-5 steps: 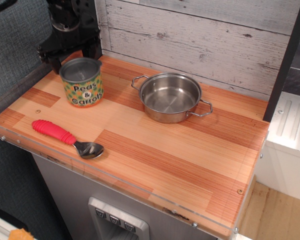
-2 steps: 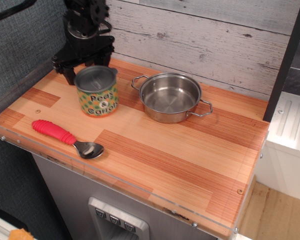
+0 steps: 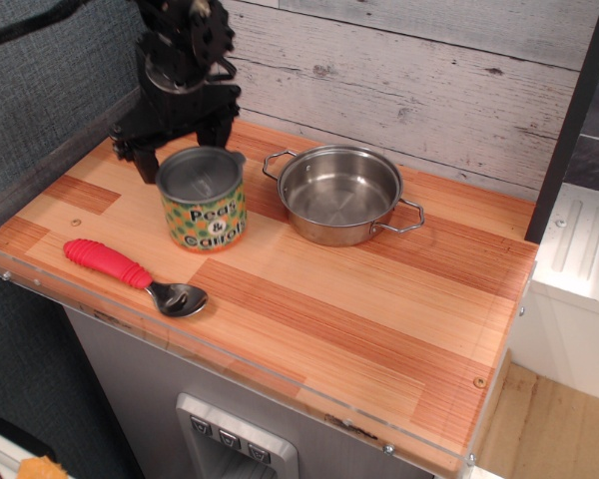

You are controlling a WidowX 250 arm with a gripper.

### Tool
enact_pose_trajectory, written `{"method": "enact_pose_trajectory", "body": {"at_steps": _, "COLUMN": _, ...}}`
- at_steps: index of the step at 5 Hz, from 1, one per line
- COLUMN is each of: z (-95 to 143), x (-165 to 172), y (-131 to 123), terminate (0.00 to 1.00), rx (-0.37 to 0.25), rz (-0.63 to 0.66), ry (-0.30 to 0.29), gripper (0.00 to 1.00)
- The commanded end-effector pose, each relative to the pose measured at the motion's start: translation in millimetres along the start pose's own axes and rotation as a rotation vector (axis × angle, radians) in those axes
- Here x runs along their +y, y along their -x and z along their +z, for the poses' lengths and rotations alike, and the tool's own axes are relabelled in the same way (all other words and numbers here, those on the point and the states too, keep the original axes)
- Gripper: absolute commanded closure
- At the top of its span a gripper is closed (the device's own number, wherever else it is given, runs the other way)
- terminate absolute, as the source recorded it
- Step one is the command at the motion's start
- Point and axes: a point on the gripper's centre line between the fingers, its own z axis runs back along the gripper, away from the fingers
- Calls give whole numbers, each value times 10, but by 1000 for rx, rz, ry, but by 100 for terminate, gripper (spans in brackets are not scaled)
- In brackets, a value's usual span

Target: Move the can to the front right of the table to the right of the red spoon.

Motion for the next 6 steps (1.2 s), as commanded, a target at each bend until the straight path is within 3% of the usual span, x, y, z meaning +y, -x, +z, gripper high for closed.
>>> {"method": "enact_pose_trajectory", "body": {"at_steps": 1, "z": 337, "x": -6, "y": 48, "terminate": 0, "rx": -46, "rz": 19, "ry": 51, "gripper": 0}}
{"method": "enact_pose_trajectory", "body": {"at_steps": 6, "z": 472, "x": -92, "y": 542, "terminate": 0, "rx": -58, "rz": 26, "ry": 49, "gripper": 0}}
